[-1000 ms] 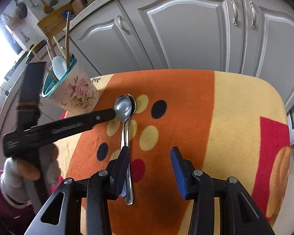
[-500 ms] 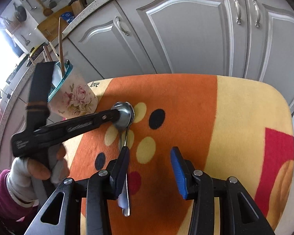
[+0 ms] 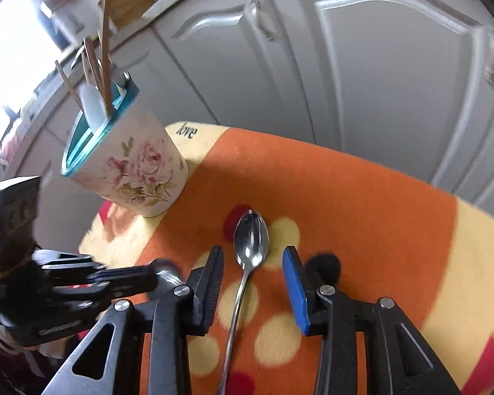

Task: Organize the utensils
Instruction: 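Grasp a metal spoon with the left tool while the right tool grasps the other spoon, then lift both metal spoons over the floral holder and lower them in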

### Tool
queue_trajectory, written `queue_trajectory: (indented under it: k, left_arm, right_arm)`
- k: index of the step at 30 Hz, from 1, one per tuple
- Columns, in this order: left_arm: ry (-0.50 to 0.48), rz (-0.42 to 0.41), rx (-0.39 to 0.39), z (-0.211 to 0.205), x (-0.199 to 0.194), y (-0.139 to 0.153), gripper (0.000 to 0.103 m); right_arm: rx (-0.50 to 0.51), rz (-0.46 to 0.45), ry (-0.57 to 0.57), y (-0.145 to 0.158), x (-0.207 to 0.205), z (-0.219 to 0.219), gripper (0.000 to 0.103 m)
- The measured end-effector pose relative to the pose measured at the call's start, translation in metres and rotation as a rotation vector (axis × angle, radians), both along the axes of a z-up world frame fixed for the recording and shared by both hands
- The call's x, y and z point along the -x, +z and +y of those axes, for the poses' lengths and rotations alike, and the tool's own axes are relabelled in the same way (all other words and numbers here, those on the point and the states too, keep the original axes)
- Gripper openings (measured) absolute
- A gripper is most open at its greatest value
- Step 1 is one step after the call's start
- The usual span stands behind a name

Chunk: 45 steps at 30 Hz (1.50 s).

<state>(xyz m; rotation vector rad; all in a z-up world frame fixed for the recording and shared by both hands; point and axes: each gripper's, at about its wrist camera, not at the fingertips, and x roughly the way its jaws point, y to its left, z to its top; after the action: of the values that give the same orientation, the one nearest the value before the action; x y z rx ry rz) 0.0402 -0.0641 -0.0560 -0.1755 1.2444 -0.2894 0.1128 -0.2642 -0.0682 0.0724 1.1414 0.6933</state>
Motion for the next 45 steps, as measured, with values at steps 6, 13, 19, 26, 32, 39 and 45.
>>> queue_trajectory:
  k: [6, 13, 19, 26, 32, 39, 45]
  left_arm:
    - [-0.032, -0.001, -0.019, 0.003, 0.003, -0.004, 0.004]
    - [-0.056, 0.015, -0.008, -0.006, -0.004, -0.013, 0.02]
    - [-0.062, 0.024, 0.006, -0.01, -0.01, -0.015, 0.024]
    - [-0.081, 0.026, 0.009, -0.009, -0.011, -0.014, 0.024]
    - [-0.093, 0.023, 0.012, -0.011, -0.012, -0.014, 0.024]
    - [-0.102, 0.02, 0.026, -0.013, -0.01, -0.008, 0.004]
    - [-0.11, -0.03, 0.04, -0.009, 0.004, 0.021, 0.002]
  right_arm:
    - [0.016, 0.024, 0.079, -0.012, -0.013, 0.018, 0.011]
    - [-0.018, 0.064, -0.036, -0.013, 0.004, -0.026, 0.002]
    - [-0.088, 0.032, -0.058, -0.004, 0.012, -0.047, 0.006]
    - [-0.105, 0.048, 0.078, -0.014, -0.019, -0.006, 0.039]
    - [-0.051, 0.038, 0.182, -0.016, -0.022, 0.02, 0.005]
    - [-0.06, 0.041, 0.074, -0.007, 0.005, -0.014, 0.003]
    - [-0.117, -0.027, 0.001, 0.033, 0.035, -0.043, 0.003]
